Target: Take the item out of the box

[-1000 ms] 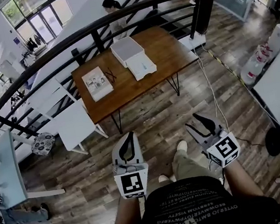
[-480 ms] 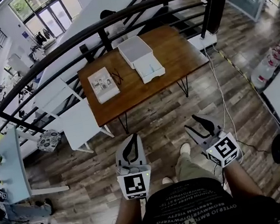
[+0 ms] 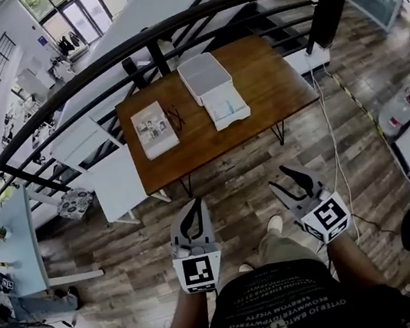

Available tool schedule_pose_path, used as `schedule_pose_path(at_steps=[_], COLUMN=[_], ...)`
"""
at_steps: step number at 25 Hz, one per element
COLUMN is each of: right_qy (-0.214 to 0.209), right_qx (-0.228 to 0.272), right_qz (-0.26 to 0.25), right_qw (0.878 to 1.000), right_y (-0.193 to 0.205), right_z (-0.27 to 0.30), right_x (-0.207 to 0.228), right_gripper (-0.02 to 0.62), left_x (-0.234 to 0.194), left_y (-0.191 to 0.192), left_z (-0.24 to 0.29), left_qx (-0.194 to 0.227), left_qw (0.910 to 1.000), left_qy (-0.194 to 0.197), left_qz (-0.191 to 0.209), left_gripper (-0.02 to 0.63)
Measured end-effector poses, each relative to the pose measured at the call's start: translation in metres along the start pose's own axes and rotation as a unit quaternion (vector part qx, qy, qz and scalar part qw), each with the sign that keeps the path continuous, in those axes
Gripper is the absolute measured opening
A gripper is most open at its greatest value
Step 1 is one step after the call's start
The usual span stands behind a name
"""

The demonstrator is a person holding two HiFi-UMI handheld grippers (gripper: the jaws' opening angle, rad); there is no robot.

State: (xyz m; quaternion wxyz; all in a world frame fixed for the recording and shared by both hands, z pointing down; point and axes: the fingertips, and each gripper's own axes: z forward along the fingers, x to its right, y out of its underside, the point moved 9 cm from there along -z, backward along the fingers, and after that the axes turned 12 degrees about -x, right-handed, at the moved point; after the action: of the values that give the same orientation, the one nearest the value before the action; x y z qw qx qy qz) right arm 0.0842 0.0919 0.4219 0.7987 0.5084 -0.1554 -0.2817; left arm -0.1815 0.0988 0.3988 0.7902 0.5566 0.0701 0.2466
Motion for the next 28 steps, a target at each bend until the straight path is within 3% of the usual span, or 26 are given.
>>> schedule_pose_path(at_steps=[15,28], right_qy=[-0.026,-0.058], right_qx=[-0.044,-0.008], right_qz=[0.000,0.009], right_qw=[0.999,0.998], right_y=[-0.013,-0.010], right_z=[0.041,0.047], right_x=[0.092,0.157], right_gripper=[0.179,0.181], left_x=[0.010,0.046], left_y=[-0.037,-0.085], left_z=[0.103,0.169], left_qx=[-0.027,-0.014], left_qw=[0.9995,0.9998], left_qy=[0.008,0.007], left_qz=[-0.013,-0.015], left_gripper=[0.006,0.006])
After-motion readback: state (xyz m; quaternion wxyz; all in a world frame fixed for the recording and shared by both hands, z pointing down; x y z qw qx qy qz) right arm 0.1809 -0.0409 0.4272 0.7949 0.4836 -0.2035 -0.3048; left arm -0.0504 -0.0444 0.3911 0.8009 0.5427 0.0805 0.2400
